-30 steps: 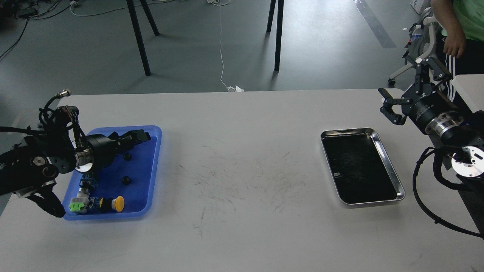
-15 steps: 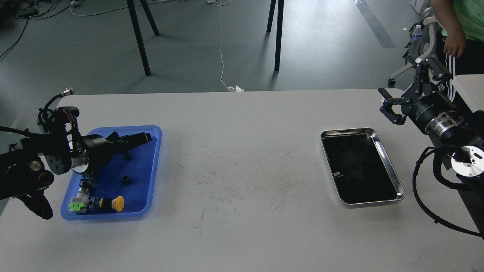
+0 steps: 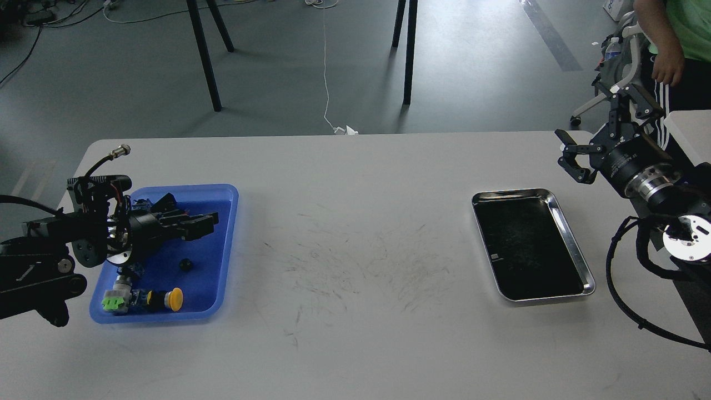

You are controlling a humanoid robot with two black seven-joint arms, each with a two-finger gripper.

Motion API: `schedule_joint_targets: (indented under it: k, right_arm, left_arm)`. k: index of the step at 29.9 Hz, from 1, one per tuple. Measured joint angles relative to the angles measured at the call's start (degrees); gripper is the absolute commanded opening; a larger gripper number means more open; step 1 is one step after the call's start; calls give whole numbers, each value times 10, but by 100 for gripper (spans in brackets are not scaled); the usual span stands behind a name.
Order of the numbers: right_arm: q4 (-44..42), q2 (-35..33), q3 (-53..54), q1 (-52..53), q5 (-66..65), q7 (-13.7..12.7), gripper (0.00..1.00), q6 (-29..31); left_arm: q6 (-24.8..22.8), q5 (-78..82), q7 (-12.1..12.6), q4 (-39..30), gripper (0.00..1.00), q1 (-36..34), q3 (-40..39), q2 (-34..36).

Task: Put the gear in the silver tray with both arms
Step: 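Reach the left gripper down into the blue tray toward a black gear, then close the left gripper on the small black gear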

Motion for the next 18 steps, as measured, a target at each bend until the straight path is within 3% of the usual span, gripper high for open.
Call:
schedule_joint_targets:
  k: [18]
  right_arm:
    - [-1,0,1,0,0,0,99,-1]
  left_arm:
    - [53,9,0,102,85,51,3,-63]
